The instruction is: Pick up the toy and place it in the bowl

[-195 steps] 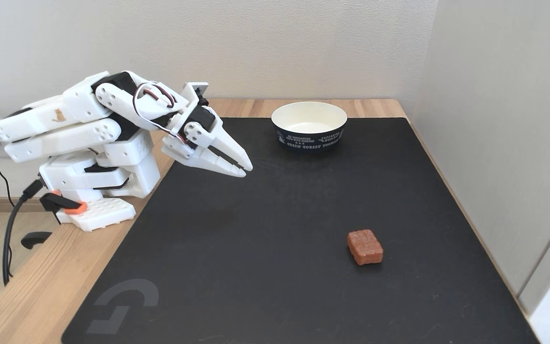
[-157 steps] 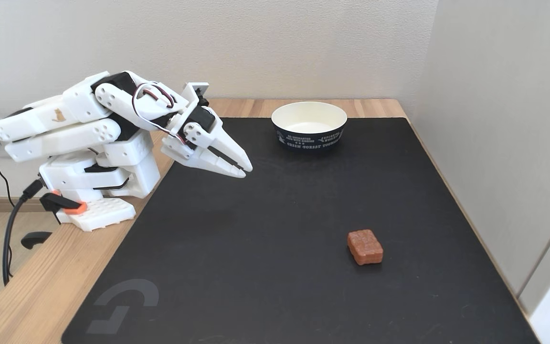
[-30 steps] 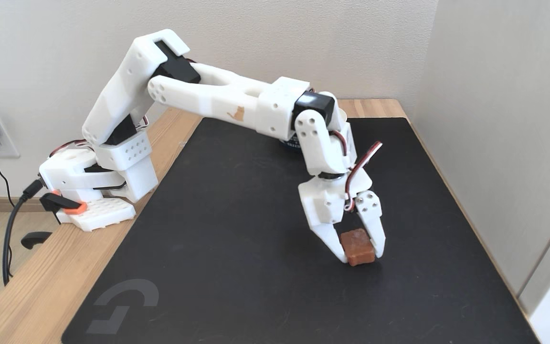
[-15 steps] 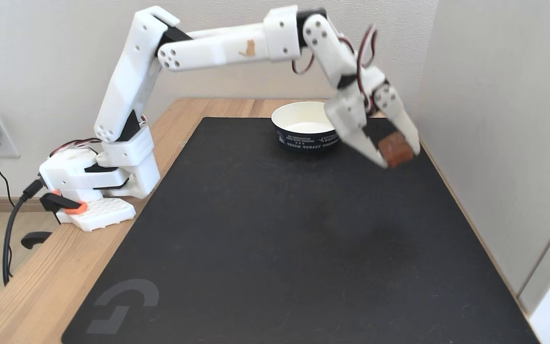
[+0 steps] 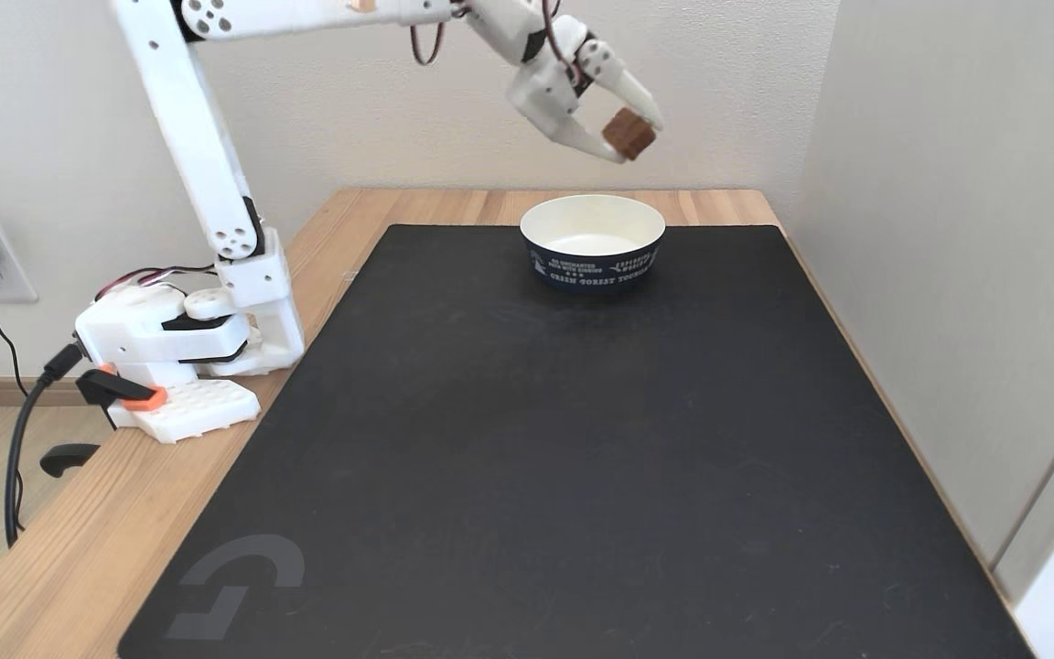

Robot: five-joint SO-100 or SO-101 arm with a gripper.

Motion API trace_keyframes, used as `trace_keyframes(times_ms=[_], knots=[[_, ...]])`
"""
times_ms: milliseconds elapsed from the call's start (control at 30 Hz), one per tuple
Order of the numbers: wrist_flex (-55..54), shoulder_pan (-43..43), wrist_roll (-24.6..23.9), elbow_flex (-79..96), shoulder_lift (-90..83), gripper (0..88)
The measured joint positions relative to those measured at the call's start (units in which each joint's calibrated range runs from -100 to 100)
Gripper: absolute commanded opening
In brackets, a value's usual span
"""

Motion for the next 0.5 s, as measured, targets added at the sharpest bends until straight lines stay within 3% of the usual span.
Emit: trace_keyframes(times_ms=[233, 367, 500], knots=[[-15.2, -5.9, -3.6, 25.8, -7.0, 3.1], [-19.8, -6.3, -6.3, 34.9, -8.9, 21.5], [-19.8, -5.8, -7.4, 36.7, -9.5, 24.1]])
